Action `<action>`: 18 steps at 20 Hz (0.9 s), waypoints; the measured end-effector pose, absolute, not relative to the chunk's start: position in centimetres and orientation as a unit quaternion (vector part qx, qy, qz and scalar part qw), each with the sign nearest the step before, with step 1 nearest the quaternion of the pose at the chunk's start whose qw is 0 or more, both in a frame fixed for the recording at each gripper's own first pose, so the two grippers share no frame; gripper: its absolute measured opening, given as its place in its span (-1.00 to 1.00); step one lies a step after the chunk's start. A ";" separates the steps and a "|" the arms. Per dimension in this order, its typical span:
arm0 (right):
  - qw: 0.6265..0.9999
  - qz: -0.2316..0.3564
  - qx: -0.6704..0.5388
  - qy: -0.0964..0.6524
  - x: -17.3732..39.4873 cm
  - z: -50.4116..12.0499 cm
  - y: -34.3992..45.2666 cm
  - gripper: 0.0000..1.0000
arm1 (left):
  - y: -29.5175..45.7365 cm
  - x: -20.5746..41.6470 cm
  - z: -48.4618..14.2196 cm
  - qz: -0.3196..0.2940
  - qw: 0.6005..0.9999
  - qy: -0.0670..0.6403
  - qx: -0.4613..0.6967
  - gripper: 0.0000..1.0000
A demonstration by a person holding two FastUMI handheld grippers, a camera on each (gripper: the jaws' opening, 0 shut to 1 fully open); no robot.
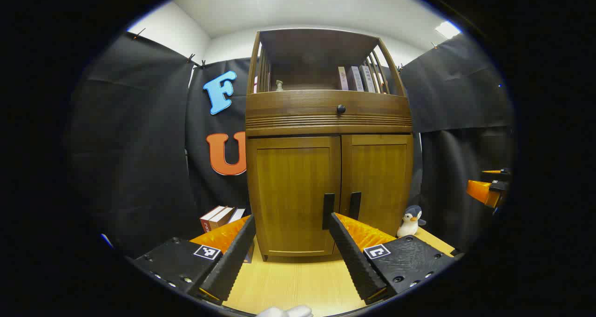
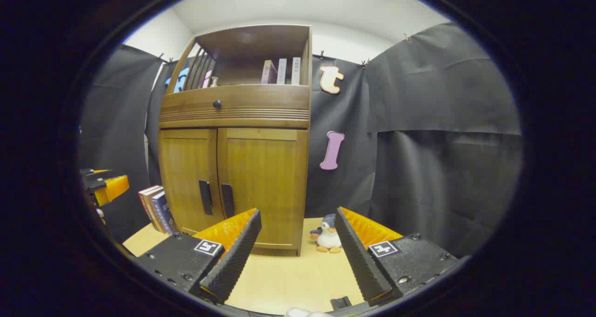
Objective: Open the right door of the double-door shoe cabinet with the right hand, and open the left door with the left hand.
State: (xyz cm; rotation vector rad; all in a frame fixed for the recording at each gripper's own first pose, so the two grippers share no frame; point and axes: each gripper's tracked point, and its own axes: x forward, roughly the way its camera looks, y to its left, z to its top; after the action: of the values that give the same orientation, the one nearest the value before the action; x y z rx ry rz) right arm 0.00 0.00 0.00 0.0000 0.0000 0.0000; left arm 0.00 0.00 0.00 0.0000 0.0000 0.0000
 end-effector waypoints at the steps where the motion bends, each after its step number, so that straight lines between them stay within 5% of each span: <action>1: 1.000 -0.001 -0.001 0.001 0.1 -0.1 0.0 1.00 | 0.2 0.0 0.0 0.001 1.000 0.000 0.001 0.91; 18: 0.999 0.032 -0.020 0.022 8.1 -4.9 5.0 1.00 | 3.8 -2.4 0.1 0.027 1.000 -0.001 0.002 0.92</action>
State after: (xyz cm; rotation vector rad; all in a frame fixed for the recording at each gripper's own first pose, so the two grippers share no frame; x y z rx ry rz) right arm 8.11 4.96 -4.89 -0.0402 0.0434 0.0635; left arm -2.37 3.83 0.11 0.0035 -0.0028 0.0536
